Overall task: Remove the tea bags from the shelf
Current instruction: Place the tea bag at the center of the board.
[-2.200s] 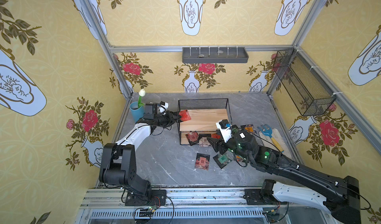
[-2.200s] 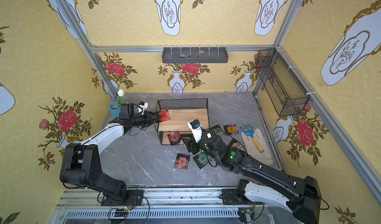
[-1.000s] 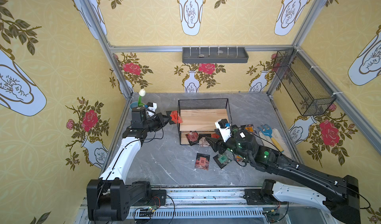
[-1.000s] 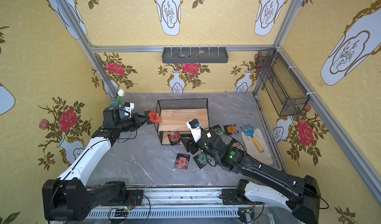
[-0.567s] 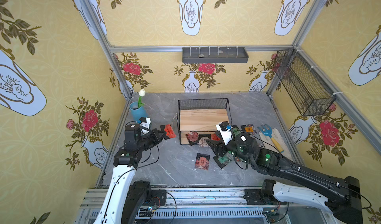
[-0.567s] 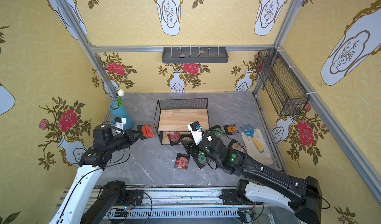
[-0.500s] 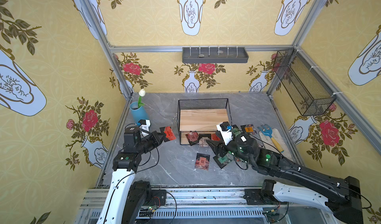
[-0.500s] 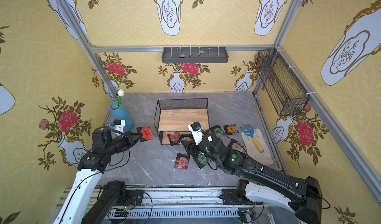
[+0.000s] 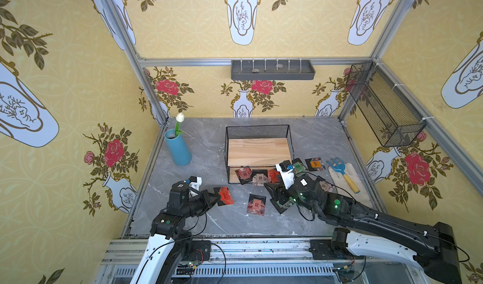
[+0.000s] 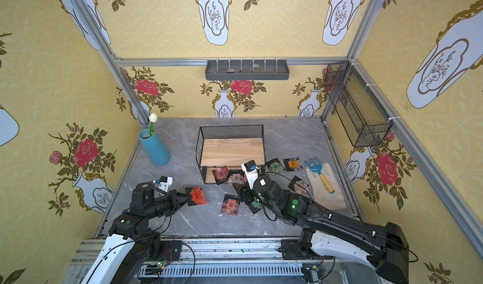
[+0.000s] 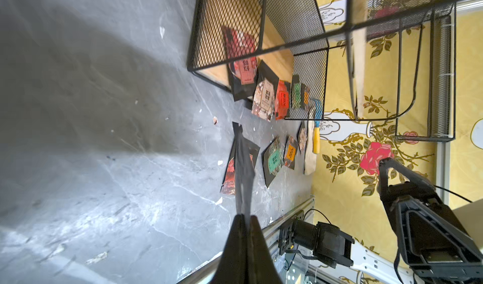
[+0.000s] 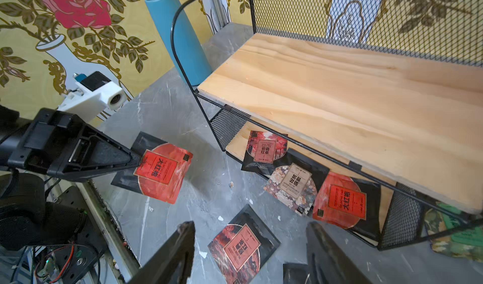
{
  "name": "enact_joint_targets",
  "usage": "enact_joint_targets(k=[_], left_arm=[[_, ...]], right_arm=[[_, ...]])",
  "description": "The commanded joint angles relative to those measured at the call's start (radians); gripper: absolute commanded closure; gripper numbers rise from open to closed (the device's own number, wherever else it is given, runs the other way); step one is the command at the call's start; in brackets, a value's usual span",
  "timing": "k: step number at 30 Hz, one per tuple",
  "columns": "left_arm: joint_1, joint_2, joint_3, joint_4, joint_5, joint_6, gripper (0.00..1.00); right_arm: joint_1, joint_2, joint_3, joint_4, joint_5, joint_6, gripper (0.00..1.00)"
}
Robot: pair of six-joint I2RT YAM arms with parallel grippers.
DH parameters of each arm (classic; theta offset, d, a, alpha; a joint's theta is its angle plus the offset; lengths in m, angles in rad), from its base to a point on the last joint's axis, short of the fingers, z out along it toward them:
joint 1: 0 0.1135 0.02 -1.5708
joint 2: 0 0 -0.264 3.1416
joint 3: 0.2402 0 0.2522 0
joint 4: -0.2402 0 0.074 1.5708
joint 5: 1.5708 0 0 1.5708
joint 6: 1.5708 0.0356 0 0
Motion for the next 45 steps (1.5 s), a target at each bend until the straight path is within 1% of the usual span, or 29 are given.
enact_joint_targets(k=[1, 6, 10, 14, 20, 23, 26, 28, 29, 31, 33, 34, 36, 42, 45], left_arm=[[-0.041, 0.037, -0.044, 0.136, -0.028, -0.060, 1.00], [-0.105, 0.136, -0.086, 0.263, -0.061, -0.066, 0.99], [-0.139, 0.214, -0.104, 0.347, -0.077, -0.068, 0.98], [-0.153, 0.276, -0.128, 0.415, -0.081, -0.075, 0.98], [-0.163, 0.359, -0.135, 0.446, -0.098, -0.048, 0.95], [-0.164, 0.380, -0.134, 0.451, -0.103, -0.039, 0.89], [-0.165, 0.399, -0.135, 0.451, -0.114, -0.035, 0.79], [-0.165, 0.409, -0.136, 0.449, -0.113, -0.032, 0.78], [-0.164, 0.412, -0.137, 0.449, -0.113, -0.032, 0.76], [-0.164, 0.411, -0.140, 0.447, -0.118, -0.033, 0.69], [-0.165, 0.402, -0.140, 0.432, -0.128, -0.035, 0.57], [-0.165, 0.397, -0.138, 0.420, -0.133, -0.033, 0.54], [-0.165, 0.382, -0.128, 0.385, -0.150, -0.025, 0.45], [-0.165, 0.352, -0.085, 0.268, -0.192, 0.018, 0.33], [-0.167, 0.348, -0.065, 0.233, -0.203, 0.033, 0.31]], right_arm=[[0.000, 0.003, -0.013, 0.030, 0.020, 0.033, 0.30], [0.000, 0.010, -0.028, 0.034, 0.021, 0.047, 0.30], [0.001, 0.033, -0.034, 0.029, 0.027, 0.050, 0.30], [0.002, 0.047, -0.046, 0.037, 0.037, 0.044, 0.29], [0.002, 0.059, -0.052, 0.051, 0.039, 0.034, 0.29], [0.001, 0.067, -0.051, 0.054, 0.038, 0.031, 0.29], [0.001, 0.085, -0.048, 0.053, 0.036, 0.026, 0.29], [0.002, 0.097, -0.046, 0.054, 0.034, 0.023, 0.29], [0.002, 0.102, -0.046, 0.054, 0.033, 0.021, 0.29], [0.002, 0.110, -0.045, 0.057, 0.033, 0.014, 0.29], [0.006, 0.113, -0.047, 0.064, 0.034, 0.002, 0.29], [0.008, 0.115, -0.048, 0.068, 0.037, -0.003, 0.28], [0.013, 0.117, -0.051, 0.079, 0.036, -0.019, 0.27], [0.017, 0.134, -0.047, 0.090, 0.032, -0.046, 0.26], [0.020, 0.149, -0.039, 0.088, 0.029, -0.056, 0.26]])
